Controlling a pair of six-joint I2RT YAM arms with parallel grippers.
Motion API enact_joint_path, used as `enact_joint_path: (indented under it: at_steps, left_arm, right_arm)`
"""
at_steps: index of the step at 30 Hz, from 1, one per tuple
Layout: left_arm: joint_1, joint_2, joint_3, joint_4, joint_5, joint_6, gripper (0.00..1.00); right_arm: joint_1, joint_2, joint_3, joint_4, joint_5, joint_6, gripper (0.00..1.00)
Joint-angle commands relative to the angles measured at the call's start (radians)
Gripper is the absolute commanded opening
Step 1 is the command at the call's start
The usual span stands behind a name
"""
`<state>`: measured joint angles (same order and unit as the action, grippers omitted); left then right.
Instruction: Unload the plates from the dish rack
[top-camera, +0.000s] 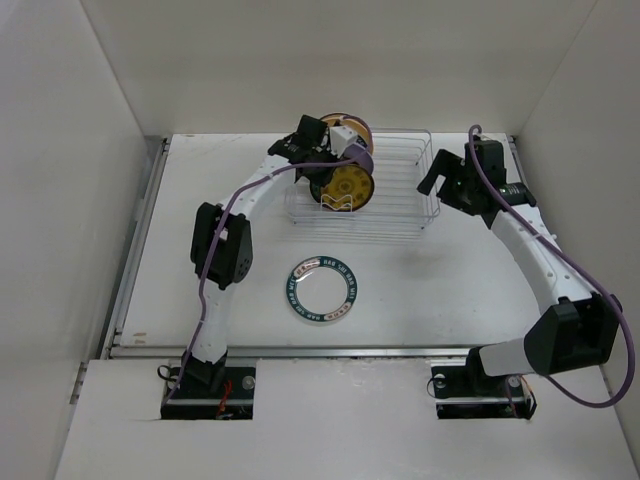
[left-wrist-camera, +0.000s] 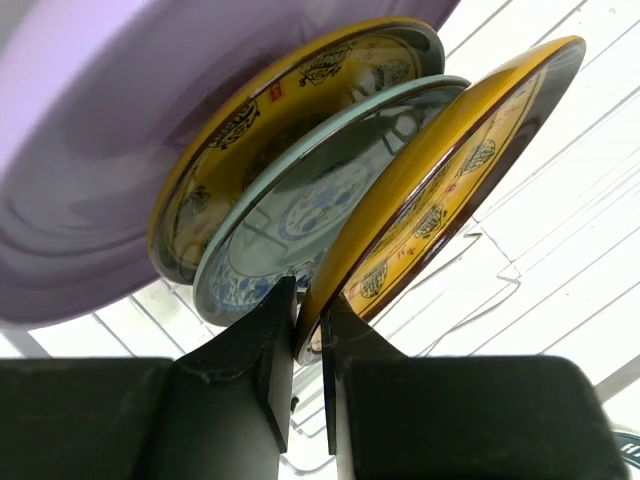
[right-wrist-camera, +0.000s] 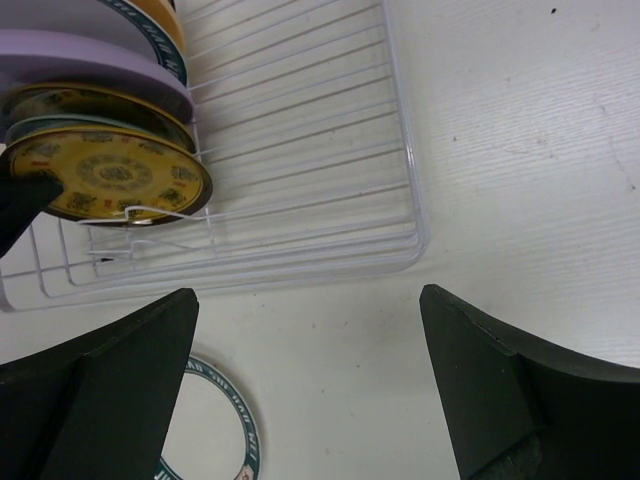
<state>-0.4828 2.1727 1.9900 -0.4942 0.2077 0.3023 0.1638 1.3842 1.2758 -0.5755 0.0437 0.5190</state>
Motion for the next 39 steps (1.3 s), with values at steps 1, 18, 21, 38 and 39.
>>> enact_joint_path:
  at_steps: [1,18,21,38,39]
  left_arm:
    - [0.013,-0.128,0.039,-0.072,-0.056,-0.071,0.0]
    - [0.041,-0.275,0.155,-0.194,-0.01,-0.219,0.0]
    - [0.053,-0.333,0.155,-0.26,-0.021,-0.219,0.0]
    - [0.633,-0.544,-0.281,-0.527,0.219,-0.18,0.0]
    - [0.651,-0.544,-0.307,-0.527,0.228,-0.167,0.0]
  right_arm:
    - [-0.001,-0.039,-0.003,0.045,-0.042,-0.02,0.98]
    - [-0.001,-0.116,-0.097,0.27,-0.419,-0.077,0.98]
    - [-0.001,-0.068,-0.049,0.259,-0.448,-0.086,0.98]
    - [0.095,0.383,0.347,0.217,-0.441,-0.233,0.86]
    - [0.112,0.398,0.364,0.217,-0.401,-0.246,0.85]
